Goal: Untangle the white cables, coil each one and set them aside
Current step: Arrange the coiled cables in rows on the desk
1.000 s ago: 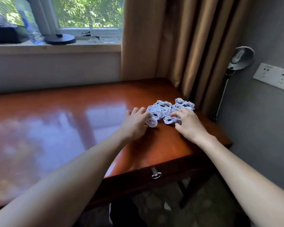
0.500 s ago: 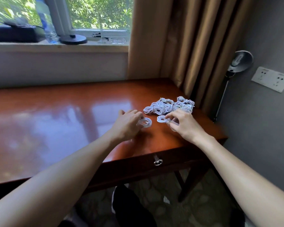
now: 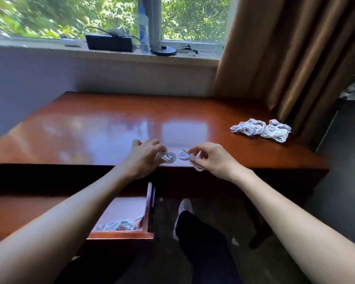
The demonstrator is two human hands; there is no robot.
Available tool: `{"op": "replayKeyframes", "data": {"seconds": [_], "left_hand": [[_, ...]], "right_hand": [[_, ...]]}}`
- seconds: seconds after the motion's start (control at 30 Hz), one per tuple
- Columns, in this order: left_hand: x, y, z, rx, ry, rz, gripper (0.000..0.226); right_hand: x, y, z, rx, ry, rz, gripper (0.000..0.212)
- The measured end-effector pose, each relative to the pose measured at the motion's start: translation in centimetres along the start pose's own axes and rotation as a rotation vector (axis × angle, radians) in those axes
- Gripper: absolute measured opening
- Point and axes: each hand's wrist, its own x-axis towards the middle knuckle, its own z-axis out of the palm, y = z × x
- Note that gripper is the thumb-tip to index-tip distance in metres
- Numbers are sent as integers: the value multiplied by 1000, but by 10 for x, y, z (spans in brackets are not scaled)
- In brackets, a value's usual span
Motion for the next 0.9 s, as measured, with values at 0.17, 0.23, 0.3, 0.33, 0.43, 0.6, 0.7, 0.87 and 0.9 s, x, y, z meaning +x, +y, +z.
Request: {"op": "replayKeyframes", "data": {"seconds": [0.17,0.23,0.3,0.33,0.43,0.6,0.7,0.87,0.9], "left_hand": [[-70,-54,-30,39,-31,-103,18],[-97,-76,-41,58,-39,-152,16],[-123,-95,-49,68,-38,-209,16],[-136,-104,-52,66,-37,-236,16],[-168,-127,-59,57,-45,-307,14],[-209,-159,-62,33,-58,-372,11],[-226,-173,-65,10,-99,-428,9],[-248,-191,-66,15,-142,-524,8],[-250,-195,-68,2,-148,-551,8]], "right_hand": [[17,-56,54,30,-67,-88,21],[23,-78,77,62,-100,-112,19],[28,-97,100,91,-140,-131,18],[31,-106,111,99,-164,-140,18],[38,-130,145,120,-235,-167,20],[49,-160,189,124,-306,-222,20],[54,-174,212,127,-331,-229,17],[58,-194,245,115,-419,-245,19],[59,-197,250,108,-432,-250,19]]}}
